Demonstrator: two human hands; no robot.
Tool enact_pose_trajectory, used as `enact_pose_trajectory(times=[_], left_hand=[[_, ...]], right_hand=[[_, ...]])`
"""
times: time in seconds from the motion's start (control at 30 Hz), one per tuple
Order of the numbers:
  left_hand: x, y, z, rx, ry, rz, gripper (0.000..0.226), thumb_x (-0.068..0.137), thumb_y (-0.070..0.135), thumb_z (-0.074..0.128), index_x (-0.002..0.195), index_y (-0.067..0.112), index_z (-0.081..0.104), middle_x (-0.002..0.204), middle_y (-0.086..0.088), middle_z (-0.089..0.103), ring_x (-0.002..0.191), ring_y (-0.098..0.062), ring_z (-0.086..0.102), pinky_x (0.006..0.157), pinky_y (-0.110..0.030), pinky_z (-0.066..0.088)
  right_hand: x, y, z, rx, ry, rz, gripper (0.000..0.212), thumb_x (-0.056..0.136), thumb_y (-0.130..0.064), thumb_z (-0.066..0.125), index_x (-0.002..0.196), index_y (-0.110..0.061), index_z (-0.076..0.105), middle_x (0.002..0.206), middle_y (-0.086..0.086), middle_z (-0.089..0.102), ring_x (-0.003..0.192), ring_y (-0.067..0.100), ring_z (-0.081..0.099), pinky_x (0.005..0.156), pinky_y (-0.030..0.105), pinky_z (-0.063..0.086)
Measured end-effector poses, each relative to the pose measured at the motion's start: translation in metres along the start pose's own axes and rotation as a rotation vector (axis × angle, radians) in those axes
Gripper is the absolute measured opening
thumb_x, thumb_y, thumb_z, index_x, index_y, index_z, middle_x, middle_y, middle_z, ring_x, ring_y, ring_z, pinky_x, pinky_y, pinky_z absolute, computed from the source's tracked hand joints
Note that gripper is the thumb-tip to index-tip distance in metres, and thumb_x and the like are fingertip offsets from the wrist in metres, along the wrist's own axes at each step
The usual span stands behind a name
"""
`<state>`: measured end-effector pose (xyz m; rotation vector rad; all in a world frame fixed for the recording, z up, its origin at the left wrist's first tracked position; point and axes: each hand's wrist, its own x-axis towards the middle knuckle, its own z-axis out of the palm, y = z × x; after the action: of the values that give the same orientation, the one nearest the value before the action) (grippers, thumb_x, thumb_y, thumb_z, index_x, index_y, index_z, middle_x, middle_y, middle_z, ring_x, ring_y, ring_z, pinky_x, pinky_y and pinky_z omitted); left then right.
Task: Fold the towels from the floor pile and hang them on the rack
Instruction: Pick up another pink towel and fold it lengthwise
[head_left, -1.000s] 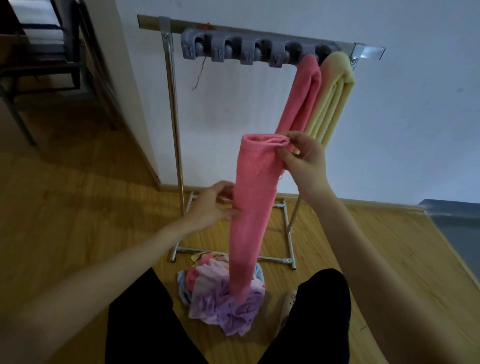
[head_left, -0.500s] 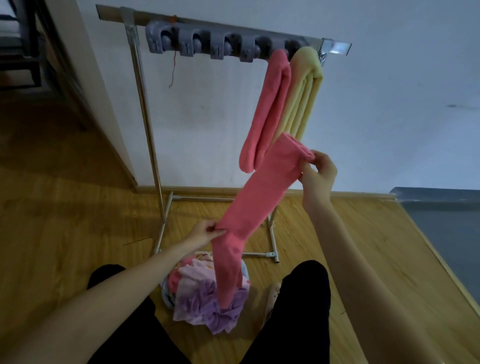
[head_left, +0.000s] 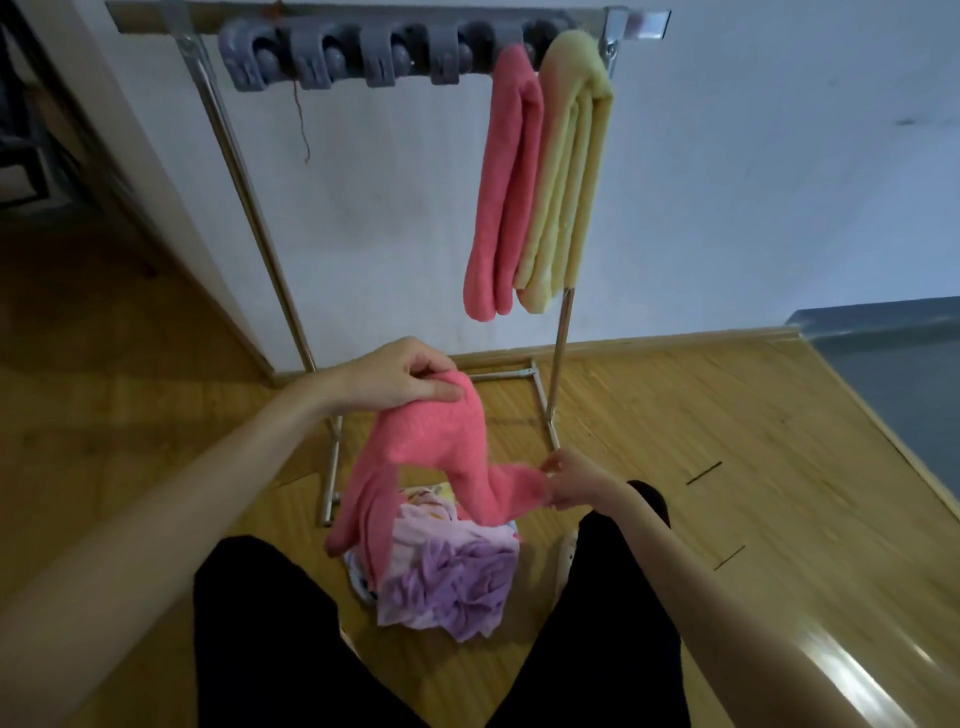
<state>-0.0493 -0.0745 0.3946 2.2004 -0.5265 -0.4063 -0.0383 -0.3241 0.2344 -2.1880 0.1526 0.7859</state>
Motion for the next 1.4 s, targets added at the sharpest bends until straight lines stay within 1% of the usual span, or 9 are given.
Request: enact_pose_trajectory(times=[0.07,0.17,0.33,0.47,0.57,0.87,1.07,1.23,1.4], left_hand=[[-0.001,0.014,-0.008,0.049,-0.065,0.029,0.010,0.090,0.016,0.064,0.088,0.013,0.073,0.077,0.003,0.067,0.071,-0.002,0.058,0.066,-0.014,0.044],[-0.002,0.025,-0.012,0.093,-0.145,0.039,0.011,0.090,0.021,0.063,0.084,0.022,0.072,0.077,0.003,0.065,0.073,-0.004,0.060,0.066,-0.015,0.045],[-0.002,0.029,-0.014,0.124,-0.205,0.032,0.011,0.091,0.020,0.062,0.092,0.023,0.072,0.079,0.015,0.067,0.078,-0.001,0.063,0.068,-0.014,0.047],[-0.004,0.028,-0.017,0.093,-0.208,0.005,0.013,0.092,0.020,0.062,0.086,0.028,0.070,0.073,0.020,0.065,0.073,0.001,0.061,0.064,-0.015,0.047],[-0.005,0.023,-0.020,0.056,-0.188,-0.020,0.011,0.091,0.020,0.061,0.088,0.018,0.072,0.076,0.011,0.067,0.071,-0.004,0.062,0.062,-0.018,0.048],[-0.007,-0.017,-0.013,-0.095,-0.061,-0.088,0.040,0.077,0.038,0.070,0.087,0.000,0.070,0.073,-0.003,0.061,0.067,-0.014,0.055,0.060,-0.019,0.041],[-0.014,-0.025,-0.030,-0.291,-0.087,-0.151,0.023,0.086,0.012,0.060,0.107,0.016,0.053,0.073,0.004,0.061,0.063,-0.012,0.054,0.053,-0.017,0.041],[0.012,0.006,-0.060,-0.088,-0.004,-0.104,0.036,0.090,-0.006,0.048,0.077,0.023,0.065,0.084,0.003,0.061,0.078,-0.008,0.052,0.069,-0.025,0.039],[0.039,0.046,-0.096,0.156,0.044,-0.071,0.035,0.089,-0.007,0.047,0.074,0.013,0.071,0.090,0.000,0.062,0.076,0.006,0.054,0.073,-0.018,0.041]], right_hand=[[0.001,-0.009,0.002,-0.250,0.062,-0.130,0.032,0.088,-0.012,0.060,0.114,0.007,0.059,0.098,0.016,0.063,0.082,0.025,0.059,0.067,0.031,0.048],[-0.014,-0.038,0.001,0.232,0.123,-0.393,0.022,0.094,-0.004,0.049,0.112,0.003,0.061,0.104,0.011,0.064,0.095,0.022,0.059,0.077,0.030,0.047],[-0.042,-0.083,-0.004,0.693,-0.320,-0.623,0.043,0.077,-0.004,0.046,0.117,0.004,0.058,0.113,0.017,0.064,0.110,0.030,0.059,0.101,0.041,0.045],[-0.051,-0.096,-0.005,0.614,-0.485,-0.712,0.028,0.082,-0.014,0.052,0.103,0.003,0.061,0.099,0.011,0.062,0.094,0.023,0.058,0.089,0.035,0.046],[-0.053,-0.095,-0.011,0.540,-0.423,-0.711,0.019,0.080,-0.022,0.068,0.088,-0.006,0.063,0.088,0.005,0.063,0.087,0.019,0.060,0.082,0.033,0.047],[-0.060,-0.084,-0.058,0.557,-0.267,-0.735,0.013,0.087,-0.014,0.063,0.084,-0.004,0.056,0.074,0.000,0.059,0.065,0.011,0.057,0.058,0.018,0.047],[-0.048,-0.064,-0.080,0.369,-0.076,-0.687,0.037,0.078,-0.025,0.076,0.090,0.003,0.055,0.085,0.007,0.063,0.079,0.019,0.061,0.071,0.031,0.050],[-0.057,-0.107,-0.113,0.015,-0.082,-0.884,0.028,0.082,0.007,0.065,0.101,-0.011,0.055,0.096,-0.001,0.059,0.089,0.008,0.057,0.079,0.030,0.049],[-0.067,-0.159,-0.152,-0.418,-0.096,-0.911,0.037,0.080,0.015,0.053,0.099,-0.011,0.073,0.099,-0.011,0.069,0.095,-0.006,0.060,0.086,0.009,0.042]])
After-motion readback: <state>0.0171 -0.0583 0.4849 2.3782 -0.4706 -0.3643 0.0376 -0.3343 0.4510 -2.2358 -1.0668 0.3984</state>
